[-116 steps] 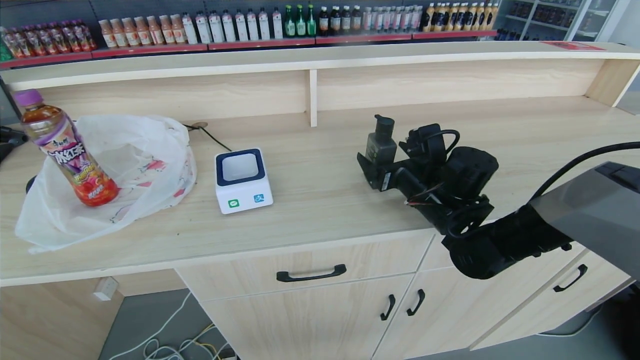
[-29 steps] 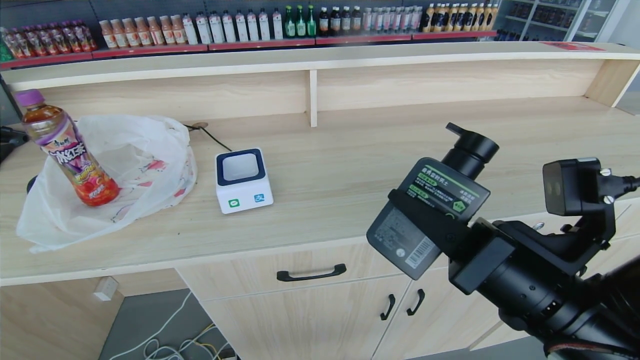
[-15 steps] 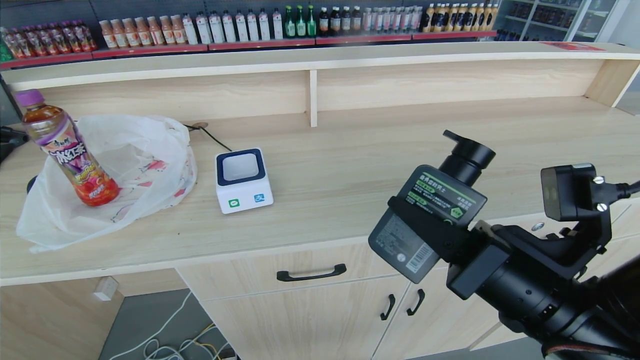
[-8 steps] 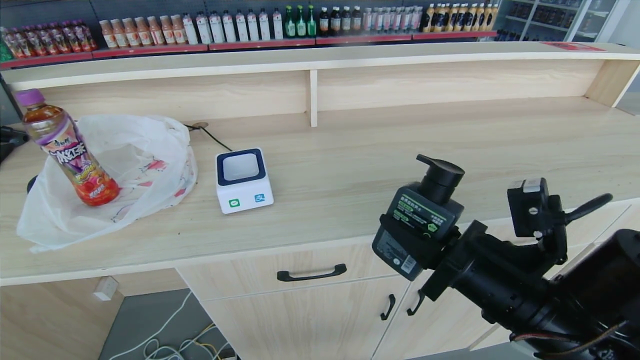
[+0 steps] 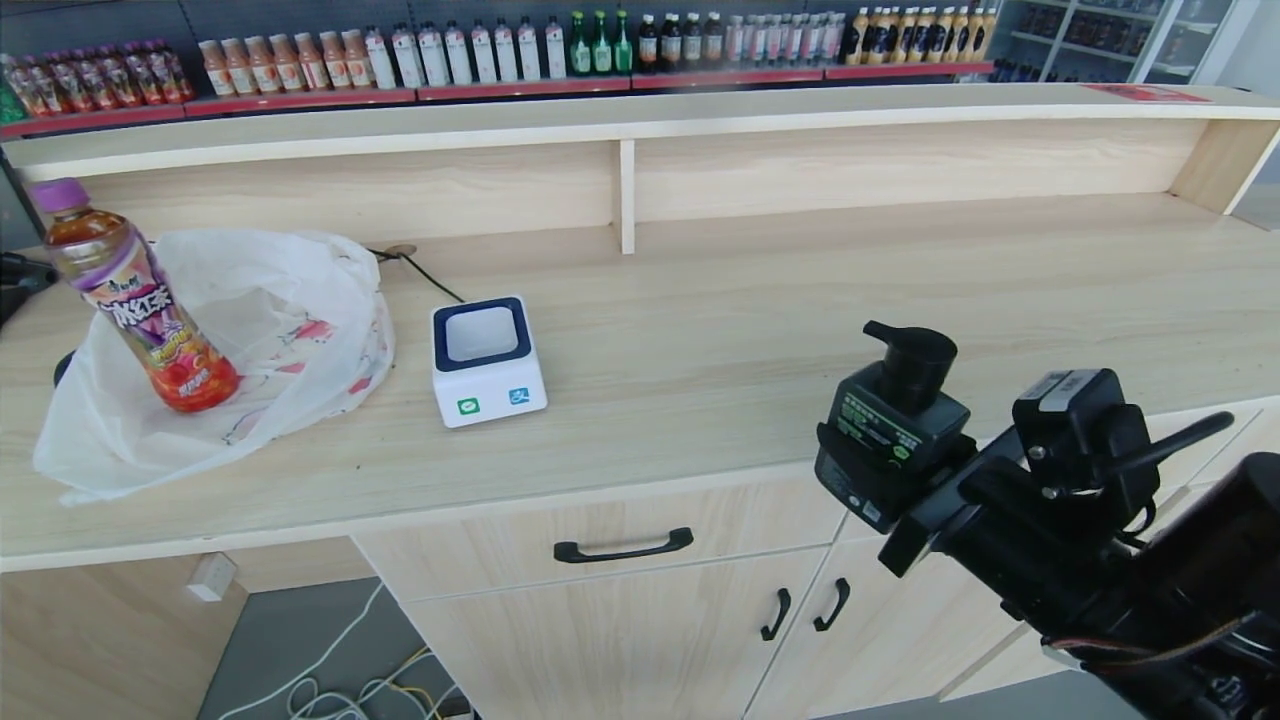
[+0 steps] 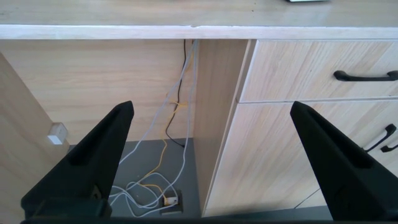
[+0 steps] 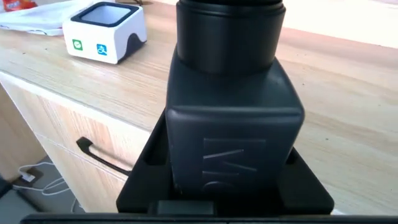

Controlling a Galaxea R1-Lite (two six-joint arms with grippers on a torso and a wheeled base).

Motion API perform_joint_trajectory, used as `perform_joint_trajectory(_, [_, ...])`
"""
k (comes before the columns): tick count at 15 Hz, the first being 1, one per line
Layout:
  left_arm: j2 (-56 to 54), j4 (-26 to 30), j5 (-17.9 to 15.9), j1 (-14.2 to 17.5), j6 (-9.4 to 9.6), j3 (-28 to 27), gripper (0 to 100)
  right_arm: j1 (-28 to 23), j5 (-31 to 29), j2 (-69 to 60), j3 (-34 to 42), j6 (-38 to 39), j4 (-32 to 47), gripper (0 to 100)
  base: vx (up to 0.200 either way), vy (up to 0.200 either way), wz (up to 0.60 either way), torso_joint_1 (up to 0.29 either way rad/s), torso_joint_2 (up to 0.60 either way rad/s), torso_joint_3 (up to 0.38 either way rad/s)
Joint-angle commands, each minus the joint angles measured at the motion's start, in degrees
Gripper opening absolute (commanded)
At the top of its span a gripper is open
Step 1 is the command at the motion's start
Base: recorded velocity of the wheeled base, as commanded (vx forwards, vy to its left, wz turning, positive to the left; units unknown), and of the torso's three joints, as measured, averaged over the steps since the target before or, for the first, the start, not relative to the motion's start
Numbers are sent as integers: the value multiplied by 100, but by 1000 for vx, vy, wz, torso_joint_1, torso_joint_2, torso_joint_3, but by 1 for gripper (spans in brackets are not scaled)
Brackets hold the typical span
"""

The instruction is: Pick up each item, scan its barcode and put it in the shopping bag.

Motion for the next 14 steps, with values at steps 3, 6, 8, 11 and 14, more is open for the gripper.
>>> perform_joint_trajectory(3, [-2, 0, 1, 4, -7, 0, 100, -170, 1, -48, -113, 38, -8, 0, 0, 200, 0, -1, 5, 4])
perform_joint_trajectory(6, [-2, 0, 1, 4, -16, 0, 100, -223, 1, -84, -175, 47, -8, 0, 0, 200, 0, -1, 2, 2])
perform_joint_trajectory(8, [-2, 0, 1, 4, -34, 0, 100, -232, 1, -84, -219, 109, -8, 0, 0, 200, 0, 19, 10, 0])
perform_joint_trajectory(11, [-2, 0, 1, 4, -51, 0, 100, -232, 1, -233, -263, 205, -8, 0, 0, 200, 0, -5, -1, 6])
perform_joint_trajectory(14, [-2, 0, 1, 4, -51, 0, 100, -232, 1, -338, -236, 205, -8, 0, 0, 200, 0, -2, 1, 1])
